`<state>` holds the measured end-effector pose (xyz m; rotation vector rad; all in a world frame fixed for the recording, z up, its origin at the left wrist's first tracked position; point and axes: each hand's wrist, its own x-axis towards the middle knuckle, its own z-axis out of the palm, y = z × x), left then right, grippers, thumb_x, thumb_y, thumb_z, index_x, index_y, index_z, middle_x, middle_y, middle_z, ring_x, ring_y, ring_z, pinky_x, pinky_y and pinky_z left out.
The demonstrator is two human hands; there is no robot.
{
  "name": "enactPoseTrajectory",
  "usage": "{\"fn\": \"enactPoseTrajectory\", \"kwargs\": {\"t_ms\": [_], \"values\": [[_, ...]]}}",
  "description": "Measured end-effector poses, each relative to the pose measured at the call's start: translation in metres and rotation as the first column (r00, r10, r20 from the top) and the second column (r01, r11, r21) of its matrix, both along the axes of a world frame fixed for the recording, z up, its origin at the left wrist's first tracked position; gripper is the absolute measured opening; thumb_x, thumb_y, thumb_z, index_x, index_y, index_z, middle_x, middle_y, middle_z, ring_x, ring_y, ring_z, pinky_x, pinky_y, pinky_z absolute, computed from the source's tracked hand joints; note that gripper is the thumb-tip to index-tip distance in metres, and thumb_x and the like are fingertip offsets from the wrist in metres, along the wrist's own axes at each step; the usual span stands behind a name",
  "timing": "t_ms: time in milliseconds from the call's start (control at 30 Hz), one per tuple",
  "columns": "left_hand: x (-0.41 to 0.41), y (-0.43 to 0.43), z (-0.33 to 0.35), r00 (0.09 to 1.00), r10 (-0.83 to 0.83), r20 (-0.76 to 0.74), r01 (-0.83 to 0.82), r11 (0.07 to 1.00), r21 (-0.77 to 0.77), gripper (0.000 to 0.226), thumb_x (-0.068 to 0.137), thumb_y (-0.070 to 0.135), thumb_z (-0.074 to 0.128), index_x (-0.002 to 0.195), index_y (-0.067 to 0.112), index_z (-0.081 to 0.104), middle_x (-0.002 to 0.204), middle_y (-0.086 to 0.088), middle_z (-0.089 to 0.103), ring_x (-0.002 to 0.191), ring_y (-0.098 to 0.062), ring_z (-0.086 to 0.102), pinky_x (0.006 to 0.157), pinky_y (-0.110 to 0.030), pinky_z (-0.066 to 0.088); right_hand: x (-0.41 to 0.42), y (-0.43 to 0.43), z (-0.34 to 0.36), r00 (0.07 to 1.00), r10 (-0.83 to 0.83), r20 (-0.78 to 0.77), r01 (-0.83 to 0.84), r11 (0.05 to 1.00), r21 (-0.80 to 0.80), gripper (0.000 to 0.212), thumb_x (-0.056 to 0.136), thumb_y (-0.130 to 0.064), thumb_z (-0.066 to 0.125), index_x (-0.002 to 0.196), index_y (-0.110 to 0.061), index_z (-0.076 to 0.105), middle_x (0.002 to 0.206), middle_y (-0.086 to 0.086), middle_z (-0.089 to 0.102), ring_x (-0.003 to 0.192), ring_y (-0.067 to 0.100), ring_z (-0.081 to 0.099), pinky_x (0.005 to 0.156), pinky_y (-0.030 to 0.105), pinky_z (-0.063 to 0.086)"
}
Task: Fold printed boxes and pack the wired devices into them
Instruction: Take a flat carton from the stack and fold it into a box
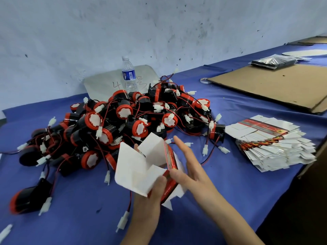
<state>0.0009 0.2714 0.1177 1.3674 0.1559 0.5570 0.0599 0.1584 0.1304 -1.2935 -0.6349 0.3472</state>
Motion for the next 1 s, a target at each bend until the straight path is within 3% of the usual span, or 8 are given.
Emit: {"fn": "enactPoseTrajectory", "kwargs": {"t_ms": [100, 167, 233, 367, 567, 700, 833, 1000], "values": [[0.001, 0.004, 0.000, 0.994, -0.094, -0.057, 0.081, 0.976, -0.201, 0.073, 0.042, 0.074, 0.078, 0.105, 0.036, 0.073, 0.102, 0.008, 0.074, 0.093, -0.011, 0.071, 0.067, -0.017, 0.055, 0.015, -0.008, -0.010, 0.997, -0.076, 0.021, 0.076, 0.997, 0.001, 0.070, 0.077, -0.046, 0.066, 0.141, -0.038, 0.040, 0.136, -0.018, 0.054, 0.130, 0.003, 0.047, 0.096, 0.019, 0.046], [0.004, 0.002, 0.004, 0.987, -0.147, -0.056, 0.119, 0.929, -0.352, 0.077, 0.034, 0.076, 0.081, 0.097, 0.031, 0.077, 0.100, -0.005, 0.075, 0.086, -0.020, 0.073, 0.065, -0.031, 0.059, 0.020, -0.011, -0.015, 0.998, -0.057, -0.032, 0.058, 0.997, 0.047, 0.054, 0.083, -0.035, 0.063, 0.135, -0.033, 0.050, 0.126, -0.001, 0.063, 0.120, 0.017, 0.058, 0.092, 0.028, 0.050], [0.006, 0.003, 0.010, 0.974, -0.216, -0.071, 0.159, 0.871, -0.465, 0.071, 0.048, 0.078, 0.073, 0.096, 0.026, 0.078, 0.103, -0.013, 0.074, 0.086, -0.027, 0.072, 0.060, -0.043, 0.058, 0.024, -0.016, -0.020, 0.998, -0.028, -0.060, 0.032, 0.997, 0.067, 0.042, 0.085, -0.020, 0.051, 0.125, -0.030, 0.062, 0.122, 0.005, 0.066, 0.113, 0.024, 0.062, 0.084, 0.027, 0.051], [0.005, 0.016, 0.007, 0.905, -0.418, -0.081, 0.297, 0.756, -0.584, 0.073, 0.071, 0.076, 0.038, 0.098, 0.022, 0.078, 0.102, -0.015, 0.073, 0.080, -0.031, 0.072, 0.043, -0.035, 0.053, 0.023, -0.021, -0.024, 0.999, 0.001, -0.034, 0.002, 0.997, 0.076, 0.059, 0.072, -0.003, 0.043, 0.122, -0.025, 0.065, 0.129, 0.002, 0.062, 0.123, 0.024, 0.055, 0.089, 0.036, 0.052], [0.011, 0.022, 0.000, 0.802, -0.583, -0.129, 0.432, 0.716, -0.549, 0.086, 0.070, 0.088, 0.044, 0.116, 0.020, 0.070, 0.107, -0.016, 0.069, 0.081, -0.033, 0.066, 0.064, -0.033, 0.037, 0.017, -0.023, -0.023, 0.998, 0.059, 0.014, -0.059, 0.998, 0.011, 0.058, 0.074, -0.029, 0.057, 0.132, -0.024, 0.057, 0.142, 0.004, 0.050, 0.120, 0.028, 0.056, 0.088, 0.034, 0.050], [0.011, 0.024, -0.001, 0.761, -0.640, -0.108, 0.482, 0.669, -0.566, 0.079, 0.077, 0.083, 0.034, 0.121, 0.027, 0.066, 0.121, -0.011, 0.067, 0.100, -0.032, 0.068, 0.069, -0.038, 0.055, 0.011, -0.020, -0.021, 0.992, 0.055, 0.114, -0.042, 0.993, -0.112, 0.077, 0.071, -0.059, 0.070, 0.138, -0.027, 0.050, 0.150, -0.013, 0.039, 0.141, 0.013, 0.034, 0.107, 0.038, 0.038], [0.009, 0.024, -0.002, 0.748, -0.657, -0.092, 0.493, 0.644, -0.585, 0.067, 0.081, 0.075, 0.040, 0.121, 0.027, 0.067, 0.121, -0.009, 0.067, 0.099, -0.028, 0.069, 0.069, -0.039, 0.056, 0.005, -0.017, -0.021, 0.985, 0.084, 0.150, -0.064, 0.989, -0.132, 0.102, 0.053, -0.038, 0.084, 0.143, -0.031, 0.038, 0.155, -0.010, 0.029, 0.147, 0.013, 0.017, 0.113, 0.056, 0.029], [0.006, 0.021, 0.000, 0.757, -0.650, -0.067, 0.493, 0.636, -0.593, 0.049, 0.101, 0.038, 0.028, 0.117, 0.013, 0.068, 0.122, -0.018, 0.065, 0.095, -0.033, 0.069, 0.062, -0.040, 0.056, 0.006, -0.019, -0.024, 0.977, 0.089, 0.196, -0.070, 0.992, -0.102, 0.115, 0.053, -0.043, 0.091, 0.148, -0.031, 0.028, 0.154, -0.004, 0.029, 0.135, 0.018, 0.042, 0.106, 0.037, 0.042]]}}
